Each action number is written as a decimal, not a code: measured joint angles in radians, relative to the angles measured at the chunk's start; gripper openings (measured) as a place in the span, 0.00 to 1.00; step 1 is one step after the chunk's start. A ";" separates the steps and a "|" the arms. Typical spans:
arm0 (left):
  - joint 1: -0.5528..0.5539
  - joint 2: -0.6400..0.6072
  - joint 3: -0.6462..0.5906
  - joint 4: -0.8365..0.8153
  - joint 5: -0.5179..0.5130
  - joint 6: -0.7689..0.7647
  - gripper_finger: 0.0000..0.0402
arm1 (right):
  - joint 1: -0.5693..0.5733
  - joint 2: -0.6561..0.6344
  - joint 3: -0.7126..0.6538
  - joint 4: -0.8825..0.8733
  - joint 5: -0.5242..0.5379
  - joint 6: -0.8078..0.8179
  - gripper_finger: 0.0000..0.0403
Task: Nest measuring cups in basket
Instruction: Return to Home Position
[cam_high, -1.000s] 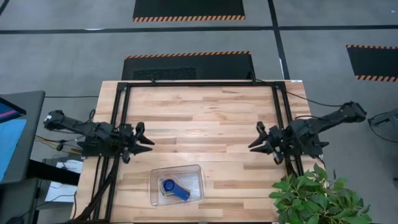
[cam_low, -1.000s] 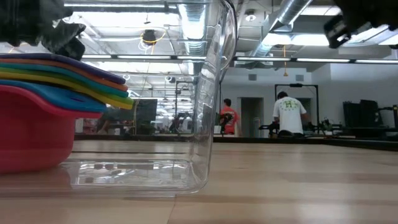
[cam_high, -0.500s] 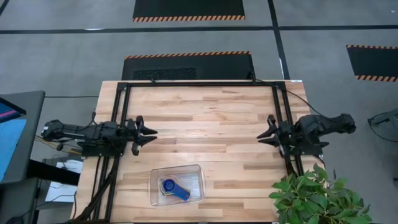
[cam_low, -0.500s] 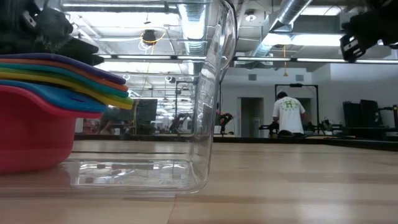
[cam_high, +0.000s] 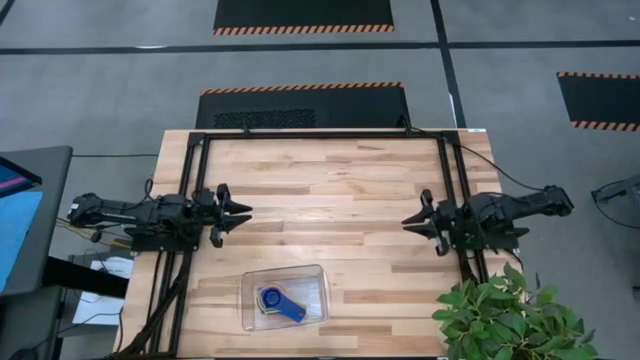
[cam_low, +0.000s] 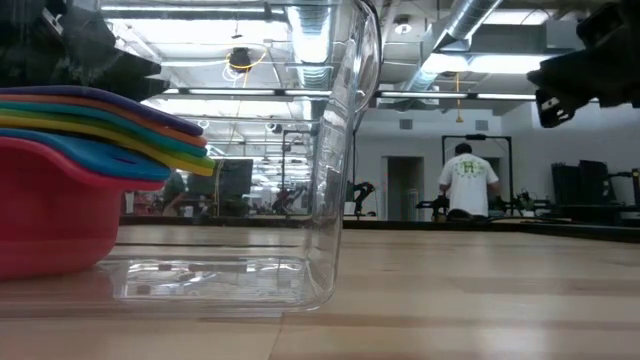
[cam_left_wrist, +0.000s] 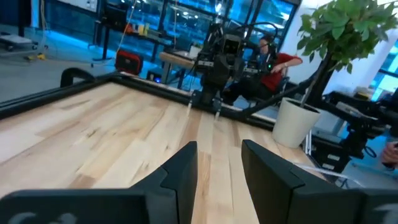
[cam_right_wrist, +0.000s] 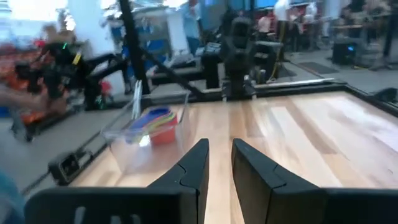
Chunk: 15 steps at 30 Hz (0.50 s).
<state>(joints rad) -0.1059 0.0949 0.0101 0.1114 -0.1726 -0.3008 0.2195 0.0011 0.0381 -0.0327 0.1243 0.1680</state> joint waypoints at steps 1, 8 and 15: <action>0.000 -0.004 0.000 -0.003 0.000 0.000 0.29 | 0.000 0.003 -0.009 0.026 -0.018 -0.029 0.23; 0.000 -0.006 -0.001 -0.013 -0.021 -0.015 0.29 | -0.019 0.001 -0.013 0.026 -0.047 -0.081 0.23; 0.000 -0.002 -0.002 -0.054 -0.015 -0.003 0.29 | -0.074 0.007 -0.014 0.022 -0.046 -0.090 0.23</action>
<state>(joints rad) -0.1062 0.0933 0.0082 0.0578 -0.1875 -0.3039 0.1457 0.0080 0.0246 -0.0109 0.0786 0.0780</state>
